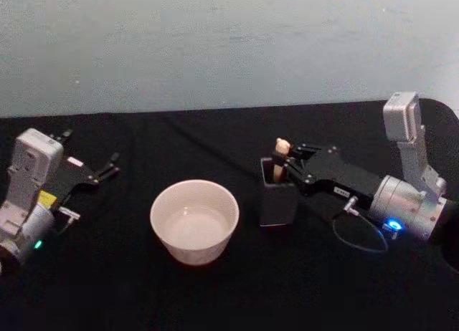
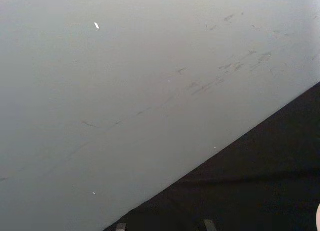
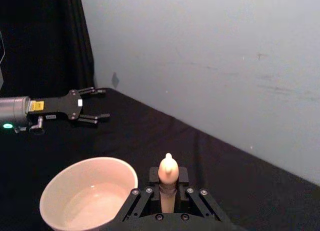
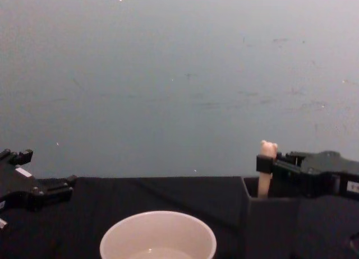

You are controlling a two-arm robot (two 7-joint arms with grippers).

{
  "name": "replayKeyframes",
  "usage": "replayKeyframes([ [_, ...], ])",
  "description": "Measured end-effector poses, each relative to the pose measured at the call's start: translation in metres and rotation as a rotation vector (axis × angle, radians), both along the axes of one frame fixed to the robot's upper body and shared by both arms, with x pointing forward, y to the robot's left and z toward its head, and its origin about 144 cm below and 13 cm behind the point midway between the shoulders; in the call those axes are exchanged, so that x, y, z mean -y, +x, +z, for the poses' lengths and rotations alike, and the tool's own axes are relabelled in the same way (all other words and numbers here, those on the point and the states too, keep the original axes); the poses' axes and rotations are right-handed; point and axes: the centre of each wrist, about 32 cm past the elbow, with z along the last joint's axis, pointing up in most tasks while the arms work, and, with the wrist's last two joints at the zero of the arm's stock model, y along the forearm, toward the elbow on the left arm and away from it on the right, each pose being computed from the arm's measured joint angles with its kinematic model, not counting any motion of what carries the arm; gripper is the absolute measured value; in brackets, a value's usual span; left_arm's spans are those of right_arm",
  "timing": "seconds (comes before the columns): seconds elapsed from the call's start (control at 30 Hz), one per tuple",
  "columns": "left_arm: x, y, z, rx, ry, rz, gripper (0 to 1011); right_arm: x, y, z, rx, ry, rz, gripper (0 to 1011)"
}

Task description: Pick up the stirring spoon with one hand, stir inside the cup, then place it back in its original position.

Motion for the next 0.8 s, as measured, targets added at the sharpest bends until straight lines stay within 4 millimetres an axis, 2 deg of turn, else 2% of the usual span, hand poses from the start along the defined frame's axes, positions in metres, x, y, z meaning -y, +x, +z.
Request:
replayKeyframes([
  [0.73,0.0000,0.0000,0.0000,0.000,0.000,0.000,1001,-0.0017,-0.0013,-0.0035,-0.017,-0.010,-0.015,204],
  [0.8,0.0000,0.0000,0.0000,0.000,0.000,0.000,1001,-0.0016,-0.0012,-0.0034,-0.017,-0.010,-0.014,266],
])
